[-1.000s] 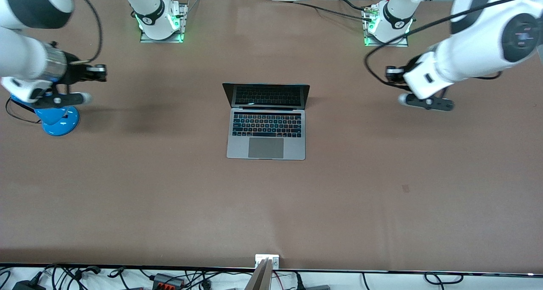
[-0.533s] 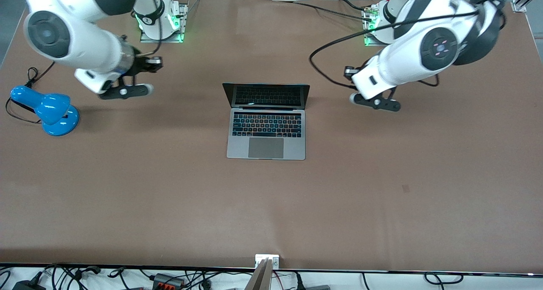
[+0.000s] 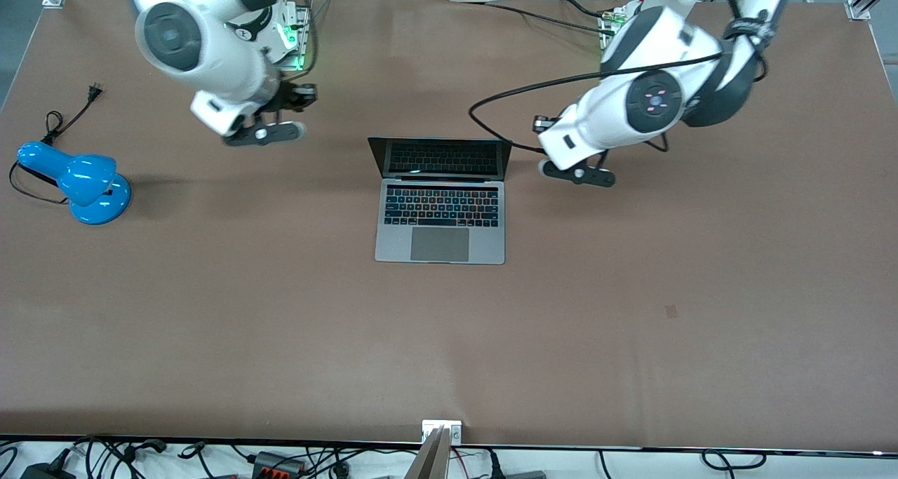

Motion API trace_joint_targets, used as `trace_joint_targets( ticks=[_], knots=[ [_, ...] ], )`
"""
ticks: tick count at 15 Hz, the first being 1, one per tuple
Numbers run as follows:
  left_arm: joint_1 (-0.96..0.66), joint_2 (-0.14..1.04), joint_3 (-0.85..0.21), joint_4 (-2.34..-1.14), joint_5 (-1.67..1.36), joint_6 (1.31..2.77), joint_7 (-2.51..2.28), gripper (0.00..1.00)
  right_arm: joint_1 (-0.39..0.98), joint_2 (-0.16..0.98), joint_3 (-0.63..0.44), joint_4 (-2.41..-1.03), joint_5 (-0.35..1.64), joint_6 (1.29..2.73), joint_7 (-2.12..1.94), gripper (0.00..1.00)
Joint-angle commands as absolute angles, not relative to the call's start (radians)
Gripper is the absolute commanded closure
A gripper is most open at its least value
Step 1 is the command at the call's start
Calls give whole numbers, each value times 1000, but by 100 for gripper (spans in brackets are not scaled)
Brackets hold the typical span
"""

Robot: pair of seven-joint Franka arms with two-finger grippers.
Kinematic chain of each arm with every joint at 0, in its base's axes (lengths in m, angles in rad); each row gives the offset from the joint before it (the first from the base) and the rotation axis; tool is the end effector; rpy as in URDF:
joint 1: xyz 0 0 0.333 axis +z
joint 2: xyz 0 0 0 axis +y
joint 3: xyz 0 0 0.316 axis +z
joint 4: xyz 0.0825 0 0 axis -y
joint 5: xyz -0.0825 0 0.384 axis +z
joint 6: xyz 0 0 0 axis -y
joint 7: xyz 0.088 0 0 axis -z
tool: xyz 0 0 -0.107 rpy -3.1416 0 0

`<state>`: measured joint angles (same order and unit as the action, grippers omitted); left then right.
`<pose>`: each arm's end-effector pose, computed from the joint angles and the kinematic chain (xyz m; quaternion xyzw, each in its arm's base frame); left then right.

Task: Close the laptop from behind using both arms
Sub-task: 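Move both grippers over the laptop screen's back edge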

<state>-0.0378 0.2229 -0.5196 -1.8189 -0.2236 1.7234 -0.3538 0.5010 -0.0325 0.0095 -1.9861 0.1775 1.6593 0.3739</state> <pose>0.4886 -0.3110 0.4135 0.9738 -0.0693 -0.2005 0.0814 0.4390 0.2659 0.4581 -0.9844 -0.0466 0.1688 0.0153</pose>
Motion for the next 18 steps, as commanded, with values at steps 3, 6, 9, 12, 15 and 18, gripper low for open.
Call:
trace_joint_targets(
  ticks=[3,6,9,12,15,18],
  knots=[
    [-101,238,-522,-1867,-242,1808,-393,100,610,-66,-3,-2088,190,1761,456,100],
    [-143,242,-523,-1908,-242,1856,-408,100,644,-66,-3,-2140,192,1831,460,100],
    [-179,235,-523,-1940,-241,1907,-466,100,713,-49,-3,-2186,190,1961,560,100],
    [-196,241,-523,-1973,-241,1960,-471,100,742,-8,-3,-2192,190,2055,569,100],
    [-215,241,-523,-1994,-241,1990,-502,100,752,21,-3,-2191,190,2112,568,100],
    [-216,244,-523,-1993,-238,2002,-502,100,753,61,-3,-2189,189,2202,568,100]
  ],
)
